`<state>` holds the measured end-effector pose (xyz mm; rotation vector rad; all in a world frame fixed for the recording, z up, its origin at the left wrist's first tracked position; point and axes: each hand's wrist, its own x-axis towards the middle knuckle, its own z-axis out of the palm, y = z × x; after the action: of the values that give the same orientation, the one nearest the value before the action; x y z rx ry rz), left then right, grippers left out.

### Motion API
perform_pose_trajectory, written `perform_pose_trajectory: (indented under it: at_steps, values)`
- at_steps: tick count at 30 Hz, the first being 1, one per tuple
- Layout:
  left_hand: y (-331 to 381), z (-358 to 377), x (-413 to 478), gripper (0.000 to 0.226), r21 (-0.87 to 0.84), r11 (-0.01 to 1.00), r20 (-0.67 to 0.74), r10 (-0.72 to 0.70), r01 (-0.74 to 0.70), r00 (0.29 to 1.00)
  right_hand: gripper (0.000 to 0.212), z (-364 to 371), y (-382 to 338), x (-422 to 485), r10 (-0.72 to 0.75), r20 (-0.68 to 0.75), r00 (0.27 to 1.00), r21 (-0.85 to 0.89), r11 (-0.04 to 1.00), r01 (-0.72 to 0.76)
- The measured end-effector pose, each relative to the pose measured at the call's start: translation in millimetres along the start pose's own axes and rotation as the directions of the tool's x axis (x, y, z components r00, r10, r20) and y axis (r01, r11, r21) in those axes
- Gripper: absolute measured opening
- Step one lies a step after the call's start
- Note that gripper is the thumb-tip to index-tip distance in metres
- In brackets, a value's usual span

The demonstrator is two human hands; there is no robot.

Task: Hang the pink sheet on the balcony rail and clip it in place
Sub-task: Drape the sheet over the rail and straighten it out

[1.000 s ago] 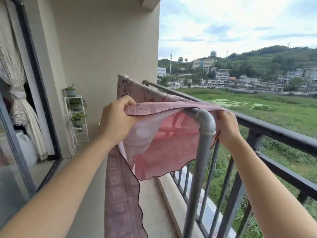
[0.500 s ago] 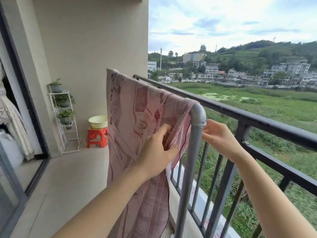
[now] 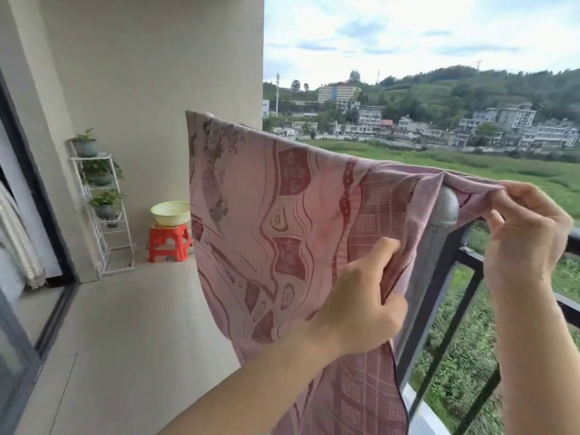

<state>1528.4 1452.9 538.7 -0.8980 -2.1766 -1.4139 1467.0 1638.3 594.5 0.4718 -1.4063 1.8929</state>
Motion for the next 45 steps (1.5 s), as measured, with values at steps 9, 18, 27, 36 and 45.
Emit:
perform_pose_trajectory:
  at_steps: [9,18,27,36,45]
  values:
    - [-19.8,-44.6,-4.3,0.029,-0.17,0.985,0.015,-0.039,0.041,0.999,0.021,43.5,4.1,-3.7,0.151,-0.255,0.955,-0.121,0.975,-0.186]
    - [-11.1,-38.1,27.1,0.022,0.001,0.975,-0.176,0.217,-0.22,0.96,0.015,40.8,-20.1,2.9,0.308,-0.091,0.947,-0.039,0.949,-0.313]
    - [-7.0,-18.0,-27.8,0.038,0.257,0.93,0.245,0.202,-0.265,0.948,0.025,7.0,-32.1,-44.2,0.188,-0.228,0.955,-0.403,0.875,-0.268]
    - [-64.5,-51.4,-19.8,0.032,0.301,0.939,0.309,-0.26,0.165,0.915,0.012,105.0,-47.6,-35.5,-0.19,0.256,0.948,-0.831,0.458,0.317]
    - [-210.4,-173.0,-91.9,0.024,0.364,0.7,0.053,-0.675,0.615,0.736,0.017,216.0,97.5,-94.7,0.324,0.494,0.807,-0.82,0.483,0.308]
